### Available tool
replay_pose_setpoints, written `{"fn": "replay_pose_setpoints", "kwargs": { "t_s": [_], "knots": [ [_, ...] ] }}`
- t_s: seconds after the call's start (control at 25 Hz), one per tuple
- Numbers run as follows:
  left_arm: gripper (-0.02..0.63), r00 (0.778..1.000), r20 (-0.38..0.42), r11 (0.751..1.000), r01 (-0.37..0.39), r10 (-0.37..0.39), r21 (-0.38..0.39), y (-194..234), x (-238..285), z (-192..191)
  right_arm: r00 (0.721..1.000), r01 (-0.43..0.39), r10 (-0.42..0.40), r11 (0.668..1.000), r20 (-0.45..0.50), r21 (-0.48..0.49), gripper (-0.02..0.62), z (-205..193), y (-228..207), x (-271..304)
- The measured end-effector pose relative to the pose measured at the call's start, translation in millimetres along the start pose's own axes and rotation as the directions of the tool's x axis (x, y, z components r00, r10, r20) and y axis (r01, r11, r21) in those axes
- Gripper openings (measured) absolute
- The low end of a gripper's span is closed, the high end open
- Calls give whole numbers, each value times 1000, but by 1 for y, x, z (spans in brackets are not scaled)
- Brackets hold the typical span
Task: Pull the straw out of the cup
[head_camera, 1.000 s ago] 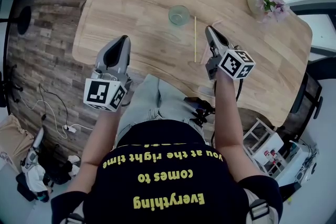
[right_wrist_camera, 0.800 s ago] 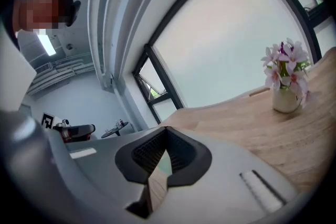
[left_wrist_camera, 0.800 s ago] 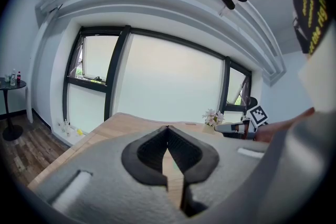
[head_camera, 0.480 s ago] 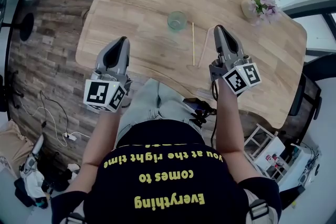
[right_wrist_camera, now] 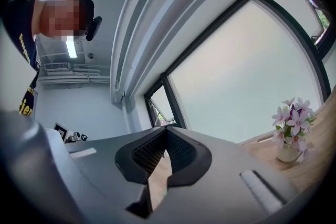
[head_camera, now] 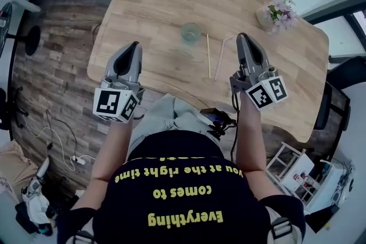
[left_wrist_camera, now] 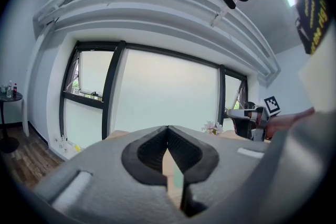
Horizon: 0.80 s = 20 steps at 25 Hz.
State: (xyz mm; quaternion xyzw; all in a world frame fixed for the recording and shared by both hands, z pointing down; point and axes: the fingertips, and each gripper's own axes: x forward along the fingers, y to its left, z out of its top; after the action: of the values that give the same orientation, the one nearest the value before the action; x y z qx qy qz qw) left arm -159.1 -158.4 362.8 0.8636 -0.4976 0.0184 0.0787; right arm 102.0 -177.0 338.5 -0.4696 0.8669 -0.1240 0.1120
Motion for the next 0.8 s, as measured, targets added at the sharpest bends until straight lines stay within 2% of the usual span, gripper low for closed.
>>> {"fn": "replay_pose_setpoints", "kwargs": {
  "t_s": [0.32, 0.8],
  "knots": [
    [0, 999, 34, 1000, -2, 1, 13, -1, -1, 17, 998, -5, 9, 998, 67, -61, 6, 33, 13, -6],
    [0, 998, 59, 1000, 9, -11, 22, -2, -5, 26, 989, -5, 21, 994, 145, -112, 6, 58, 29, -10]
  ]
}}
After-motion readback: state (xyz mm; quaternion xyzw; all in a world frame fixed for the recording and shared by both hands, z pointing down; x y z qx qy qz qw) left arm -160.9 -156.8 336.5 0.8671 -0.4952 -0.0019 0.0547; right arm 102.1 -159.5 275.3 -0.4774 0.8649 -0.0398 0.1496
